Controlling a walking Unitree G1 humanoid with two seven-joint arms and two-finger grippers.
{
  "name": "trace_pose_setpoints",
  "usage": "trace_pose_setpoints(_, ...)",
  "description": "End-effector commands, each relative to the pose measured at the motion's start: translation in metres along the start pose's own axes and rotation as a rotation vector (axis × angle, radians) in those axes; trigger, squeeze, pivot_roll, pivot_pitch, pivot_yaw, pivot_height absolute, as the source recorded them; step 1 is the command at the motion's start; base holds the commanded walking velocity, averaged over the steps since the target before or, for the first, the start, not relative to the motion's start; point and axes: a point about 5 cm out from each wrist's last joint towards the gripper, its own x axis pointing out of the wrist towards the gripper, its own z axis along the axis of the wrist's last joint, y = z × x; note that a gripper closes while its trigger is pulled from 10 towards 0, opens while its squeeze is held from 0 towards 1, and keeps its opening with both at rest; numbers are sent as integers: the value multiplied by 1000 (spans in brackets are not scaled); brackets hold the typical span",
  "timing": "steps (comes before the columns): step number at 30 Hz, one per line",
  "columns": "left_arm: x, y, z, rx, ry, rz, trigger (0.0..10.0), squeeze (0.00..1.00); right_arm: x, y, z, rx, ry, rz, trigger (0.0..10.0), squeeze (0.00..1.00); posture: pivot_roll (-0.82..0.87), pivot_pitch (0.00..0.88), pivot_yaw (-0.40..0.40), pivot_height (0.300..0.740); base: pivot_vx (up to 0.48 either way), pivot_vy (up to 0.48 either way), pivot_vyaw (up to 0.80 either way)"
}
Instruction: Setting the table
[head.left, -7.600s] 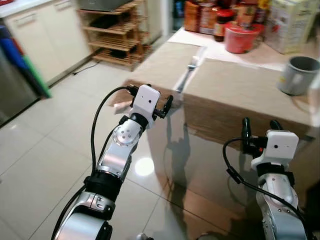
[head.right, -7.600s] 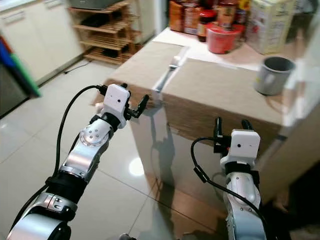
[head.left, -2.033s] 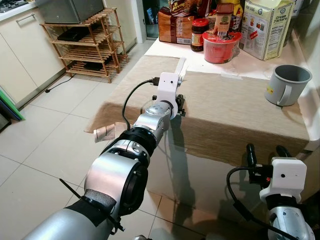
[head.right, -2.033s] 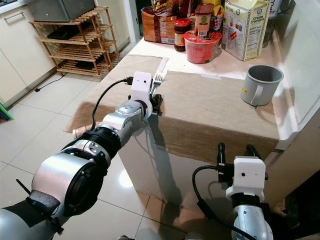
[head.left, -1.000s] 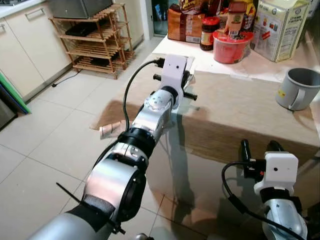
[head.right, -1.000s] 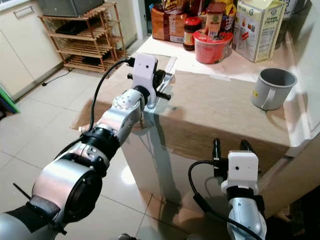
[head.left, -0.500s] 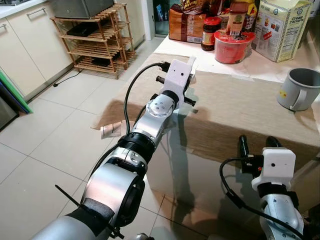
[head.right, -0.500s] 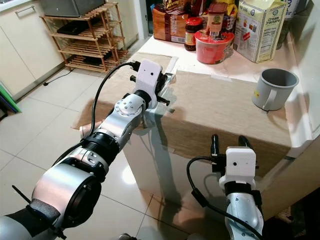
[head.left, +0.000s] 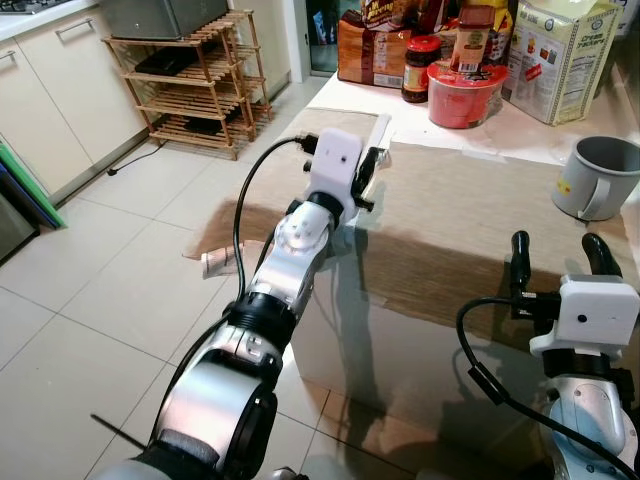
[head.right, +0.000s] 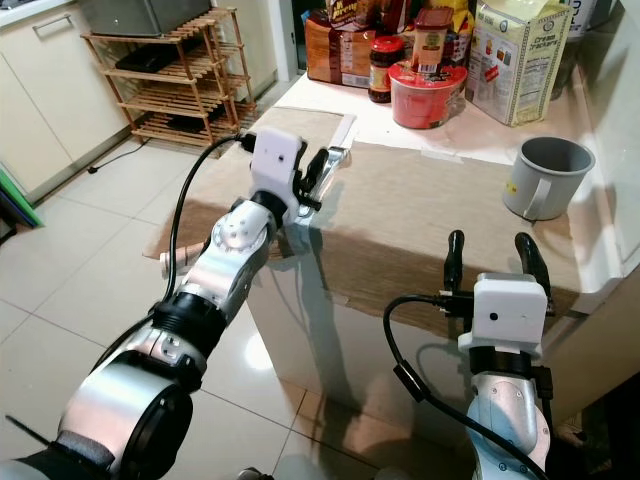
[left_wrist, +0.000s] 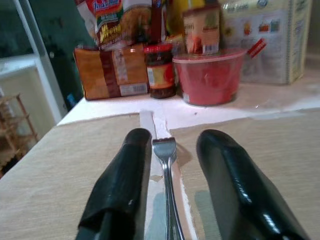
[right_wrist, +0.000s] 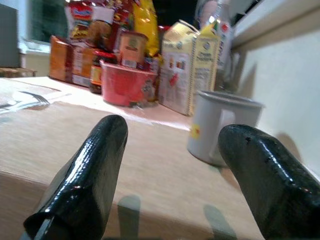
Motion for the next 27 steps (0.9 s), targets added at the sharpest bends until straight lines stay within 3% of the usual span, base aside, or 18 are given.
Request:
trace_pose_setpoints(1, -6, 4, 3, 7, -20, -15, 10000, 1000, 0, -1, -5, 3, 24, -13, 10000, 0, -150, 0, 130, 718, 0, 0, 0)
trace_pose_setpoints(8, -46, 24, 2, 1, -64, 22, 10000, 1000, -4, -1, -11, 11, 46, -23, 10000, 0, -130, 0, 135, 718, 0, 0, 0)
trace_pose_setpoints(9, -46, 24, 2, 1, -64, 22, 10000, 1000, -4, -1, -11, 11, 46, -23, 10000, 0, -130, 0, 135, 718, 0, 0, 0)
trace_pose_setpoints(11, -66, 31, 3, 40, -81, 22, 10000, 1000, -7, -2, -12, 14, 50, -26, 10000, 0, -124, 0, 136, 718, 0, 0, 0)
trace_pose_setpoints(12, -87, 37, 1, 86, -83, 1, 10000, 1000, -8, -2, -13, 15, 53, -28, 10000, 0, -122, 0, 136, 718, 0, 0, 0)
trace_pose_setpoints(13, -87, 37, 1, 86, -83, 1, 10000, 1000, -8, -2, -13, 15, 53, -28, 10000, 0, -122, 0, 136, 718, 0, 0, 0)
trace_pose_setpoints(14, -105, 39, -4, 114, -63, -28, 10000, 1000, -9, -2, -14, 14, 53, -29, 10000, 0, -121, 0, 132, 718, 0, 0, 0)
trace_pose_setpoints(15, -110, 38, -6, 118, -52, -39, 10000, 1000, -9, -2, -14, 14, 53, -30, 10000, 0, -121, 0, 132, 718, 0, 0, 0)
trace_pose_setpoints(19, -116, 33, -13, 106, -12, -64, 10000, 1000, -7, -2, -13, 15, 45, -29, 10000, 0, -115, 0, 124, 718, 0, 0, 0)
trace_pose_setpoints(27, -105, 25, -4, 105, -29, -92, 10000, 1000, -3, -2, -12, 19, 23, -30, 10000, 0, -127, 0, 130, 718, 0, 0, 0)
